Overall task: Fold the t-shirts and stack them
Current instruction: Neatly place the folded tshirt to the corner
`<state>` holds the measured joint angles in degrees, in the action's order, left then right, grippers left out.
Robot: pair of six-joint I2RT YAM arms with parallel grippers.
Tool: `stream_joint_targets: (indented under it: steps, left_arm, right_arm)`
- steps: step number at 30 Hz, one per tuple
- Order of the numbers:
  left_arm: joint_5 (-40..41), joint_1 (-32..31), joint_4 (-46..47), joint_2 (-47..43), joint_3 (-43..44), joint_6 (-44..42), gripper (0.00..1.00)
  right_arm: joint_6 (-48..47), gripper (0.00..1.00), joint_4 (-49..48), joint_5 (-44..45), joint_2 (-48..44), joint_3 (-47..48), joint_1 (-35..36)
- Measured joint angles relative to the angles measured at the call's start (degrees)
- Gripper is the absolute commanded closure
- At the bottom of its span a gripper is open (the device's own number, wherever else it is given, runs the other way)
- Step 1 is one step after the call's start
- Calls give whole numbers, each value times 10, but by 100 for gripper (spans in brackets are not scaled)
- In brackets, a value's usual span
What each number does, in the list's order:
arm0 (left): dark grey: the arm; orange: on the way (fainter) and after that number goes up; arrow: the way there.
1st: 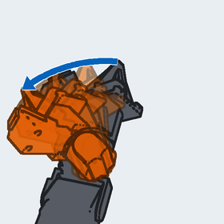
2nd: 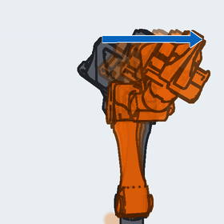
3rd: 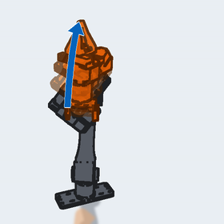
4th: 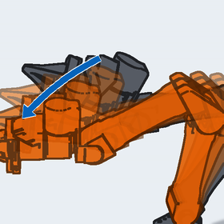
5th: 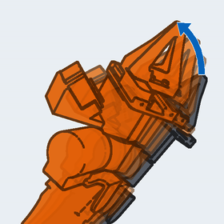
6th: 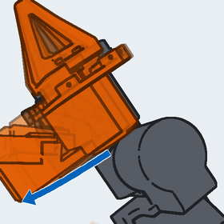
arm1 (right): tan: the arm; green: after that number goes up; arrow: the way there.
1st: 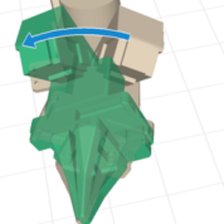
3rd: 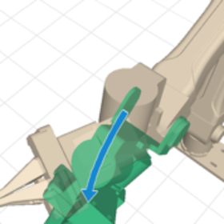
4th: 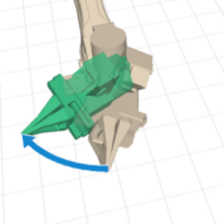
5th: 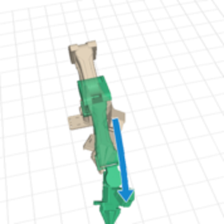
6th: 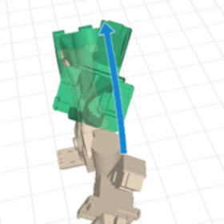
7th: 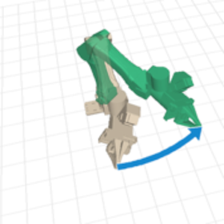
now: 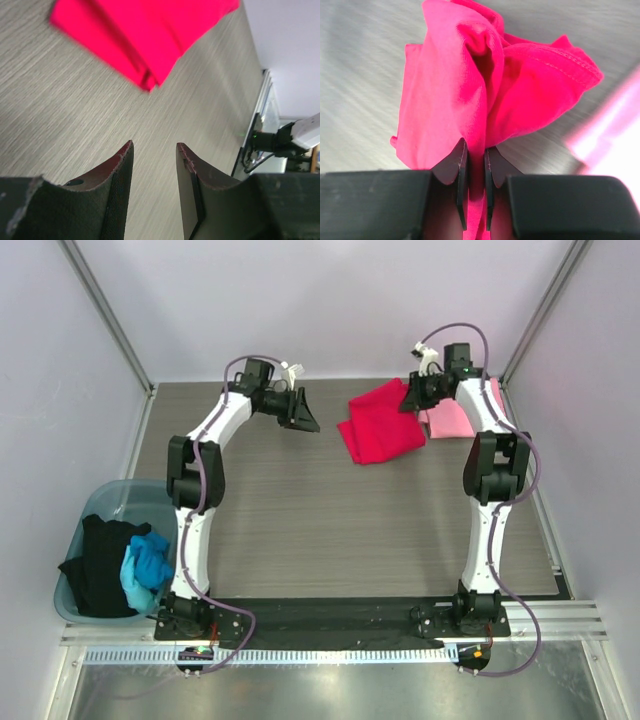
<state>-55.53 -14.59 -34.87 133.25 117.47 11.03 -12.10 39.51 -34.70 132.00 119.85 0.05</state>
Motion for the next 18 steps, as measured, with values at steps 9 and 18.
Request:
stream_joint_targets:
  steps: [9,18]
  left_arm:
    - [26,-23,-40,4,2,-43,59]
    - [44,-24,-59,17,5,-62,59]
  right_arm:
    - [-54,99,35,66,0,70,-52]
    - [-69,99,56,89,27,180,-66]
